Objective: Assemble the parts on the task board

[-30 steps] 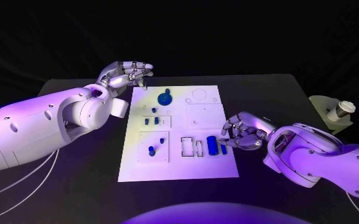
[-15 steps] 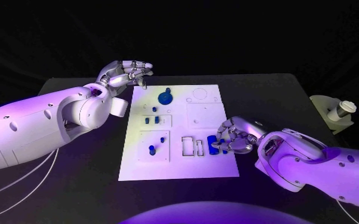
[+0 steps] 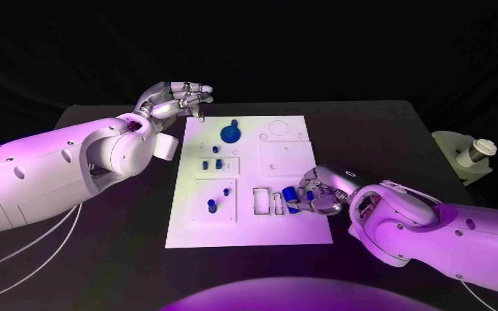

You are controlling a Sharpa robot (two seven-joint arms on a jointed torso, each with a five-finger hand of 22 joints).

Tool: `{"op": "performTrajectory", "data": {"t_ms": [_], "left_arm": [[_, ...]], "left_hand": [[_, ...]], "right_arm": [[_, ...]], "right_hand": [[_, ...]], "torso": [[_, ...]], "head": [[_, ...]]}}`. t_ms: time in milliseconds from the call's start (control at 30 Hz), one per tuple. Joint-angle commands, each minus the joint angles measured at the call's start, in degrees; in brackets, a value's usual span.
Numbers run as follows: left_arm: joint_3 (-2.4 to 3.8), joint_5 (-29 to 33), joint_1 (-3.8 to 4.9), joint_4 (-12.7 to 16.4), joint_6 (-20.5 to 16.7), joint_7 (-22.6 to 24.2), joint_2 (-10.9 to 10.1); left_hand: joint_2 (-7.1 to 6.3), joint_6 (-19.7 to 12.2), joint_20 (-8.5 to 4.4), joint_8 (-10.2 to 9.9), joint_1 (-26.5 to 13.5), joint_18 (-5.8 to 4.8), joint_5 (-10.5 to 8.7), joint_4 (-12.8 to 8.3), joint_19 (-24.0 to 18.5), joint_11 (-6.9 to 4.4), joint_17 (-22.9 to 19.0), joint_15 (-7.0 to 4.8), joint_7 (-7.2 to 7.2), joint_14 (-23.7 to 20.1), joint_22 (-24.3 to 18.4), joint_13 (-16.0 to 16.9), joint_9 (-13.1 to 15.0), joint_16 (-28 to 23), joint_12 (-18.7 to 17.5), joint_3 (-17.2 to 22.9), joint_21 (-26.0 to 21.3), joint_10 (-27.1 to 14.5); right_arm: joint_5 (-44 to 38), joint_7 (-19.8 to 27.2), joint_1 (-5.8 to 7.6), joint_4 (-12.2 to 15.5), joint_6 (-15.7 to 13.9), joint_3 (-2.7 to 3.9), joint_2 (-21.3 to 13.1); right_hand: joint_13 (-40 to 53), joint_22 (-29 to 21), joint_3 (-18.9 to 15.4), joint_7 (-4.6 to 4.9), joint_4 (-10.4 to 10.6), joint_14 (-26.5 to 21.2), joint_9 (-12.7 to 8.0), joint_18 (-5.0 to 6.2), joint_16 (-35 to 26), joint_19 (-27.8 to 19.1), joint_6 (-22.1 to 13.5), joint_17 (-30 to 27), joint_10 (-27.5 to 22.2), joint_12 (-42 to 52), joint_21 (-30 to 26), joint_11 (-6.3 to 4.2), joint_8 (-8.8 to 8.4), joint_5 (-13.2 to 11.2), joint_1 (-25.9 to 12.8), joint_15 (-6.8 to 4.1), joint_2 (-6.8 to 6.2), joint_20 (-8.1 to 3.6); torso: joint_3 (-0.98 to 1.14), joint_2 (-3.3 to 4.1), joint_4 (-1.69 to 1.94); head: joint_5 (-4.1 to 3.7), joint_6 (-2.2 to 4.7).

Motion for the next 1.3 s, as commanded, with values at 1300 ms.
{"op": "performTrajectory", "data": {"t_ms": [1300], "left_arm": [[-0.01,0.04,0.03,0.16,2.39,-0.63,-0.06]], "left_hand": [[0.01,-0.49,0.41,0.23,-0.52,0.34,0.12,0.28,0.07,0.12,-0.11,0.14,-0.02,-0.24,-0.12,0.09,-0.05,0.33,0.45,0.07,-0.26,-0.49]], "right_arm": [[3.87,-2.29,2.06,3.14,-7.0,0.5,2.9]], "right_hand": [[4.03,15.07,1.15,-2.5,0.01,3.84,0.57,-1.26,1.15,6.0,4.2,2.72,2.61,2.86,1.59,-1.97,3.29,2.92,6.46,-1.79,6.82,-1.76]], "torso": [[0.01,0.03,0.03]], "head": [[0.3,-0.05]]}}
